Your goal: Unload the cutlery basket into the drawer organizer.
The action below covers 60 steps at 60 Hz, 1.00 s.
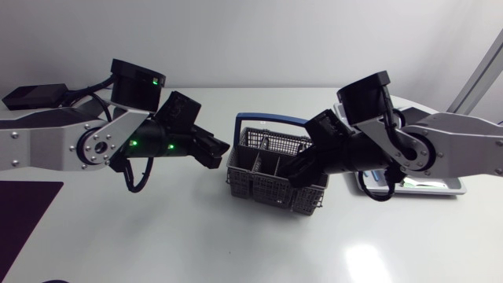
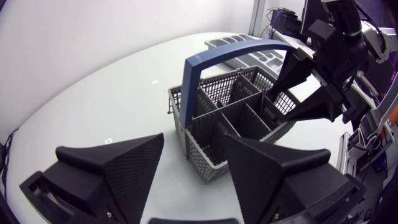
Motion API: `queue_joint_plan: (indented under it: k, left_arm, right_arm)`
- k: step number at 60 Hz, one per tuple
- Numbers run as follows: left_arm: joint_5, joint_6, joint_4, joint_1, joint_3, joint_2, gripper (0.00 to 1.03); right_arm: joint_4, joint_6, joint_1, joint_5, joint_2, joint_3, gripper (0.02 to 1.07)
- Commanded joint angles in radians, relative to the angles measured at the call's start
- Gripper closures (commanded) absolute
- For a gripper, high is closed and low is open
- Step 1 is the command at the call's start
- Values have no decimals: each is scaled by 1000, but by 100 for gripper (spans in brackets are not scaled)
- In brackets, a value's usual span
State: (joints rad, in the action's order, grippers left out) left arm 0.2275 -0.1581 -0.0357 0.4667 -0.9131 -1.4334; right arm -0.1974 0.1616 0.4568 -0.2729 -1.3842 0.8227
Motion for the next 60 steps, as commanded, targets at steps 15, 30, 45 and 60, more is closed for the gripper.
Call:
queue_joint_plan:
  k: [15,30,45,60]
  left_arm:
    - [6,-12,-3,-10,48,14,37]
    - [6,-18,-3,-25,65,37,37]
    - [6,-23,-4,-49,76,54,37]
    - [4,-31,-16,-77,83,88,37]
  right_arm:
    - [39,70,8,-213,-170,102,19]
    - [56,81,72,-201,-236,196,14]
    - [65,85,129,-219,-257,240,7]
    - [16,124,155,-265,-251,242,7]
